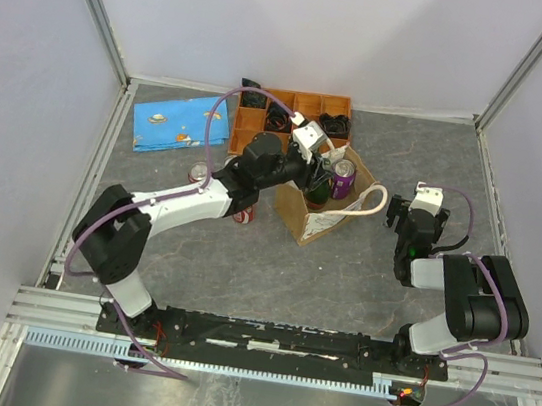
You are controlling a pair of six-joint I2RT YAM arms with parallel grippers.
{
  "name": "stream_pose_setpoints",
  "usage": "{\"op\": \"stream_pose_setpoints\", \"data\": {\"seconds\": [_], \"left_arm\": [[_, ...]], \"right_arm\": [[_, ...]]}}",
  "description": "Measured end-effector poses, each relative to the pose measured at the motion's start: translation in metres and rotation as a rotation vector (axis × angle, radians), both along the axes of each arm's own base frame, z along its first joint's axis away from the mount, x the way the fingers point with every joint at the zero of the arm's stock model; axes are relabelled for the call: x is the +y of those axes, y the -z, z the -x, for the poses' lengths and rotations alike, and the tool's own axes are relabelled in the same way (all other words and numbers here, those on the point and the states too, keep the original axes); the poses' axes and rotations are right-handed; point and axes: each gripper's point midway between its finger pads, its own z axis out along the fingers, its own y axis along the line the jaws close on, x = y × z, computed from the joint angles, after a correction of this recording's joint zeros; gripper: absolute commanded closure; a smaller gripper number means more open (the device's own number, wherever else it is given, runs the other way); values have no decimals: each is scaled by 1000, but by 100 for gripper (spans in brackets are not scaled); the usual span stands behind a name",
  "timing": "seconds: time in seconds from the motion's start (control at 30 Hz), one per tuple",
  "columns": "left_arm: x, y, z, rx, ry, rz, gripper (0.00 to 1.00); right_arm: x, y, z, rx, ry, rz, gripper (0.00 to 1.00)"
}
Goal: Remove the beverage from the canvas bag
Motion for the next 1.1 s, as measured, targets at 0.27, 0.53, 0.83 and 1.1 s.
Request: {"op": "stream_pose_setpoints", "data": {"seconds": [0.27, 0.53, 0.83, 1.1], "left_arm": [[-1, 2, -21, -82, -67, 24, 46], [-9, 22, -32, -98, -76, 5, 46], [-14, 22, -40, -154, -84, 16, 45], [-3, 23, -34, -198, -141, 20, 41]], "right_arm": [[0, 0, 0, 0, 0, 0, 1], [0, 0, 0, 0, 0, 0, 1], [0, 0, 0, 0, 0, 0, 1], [0, 0, 0, 0, 0, 0, 1]]}}
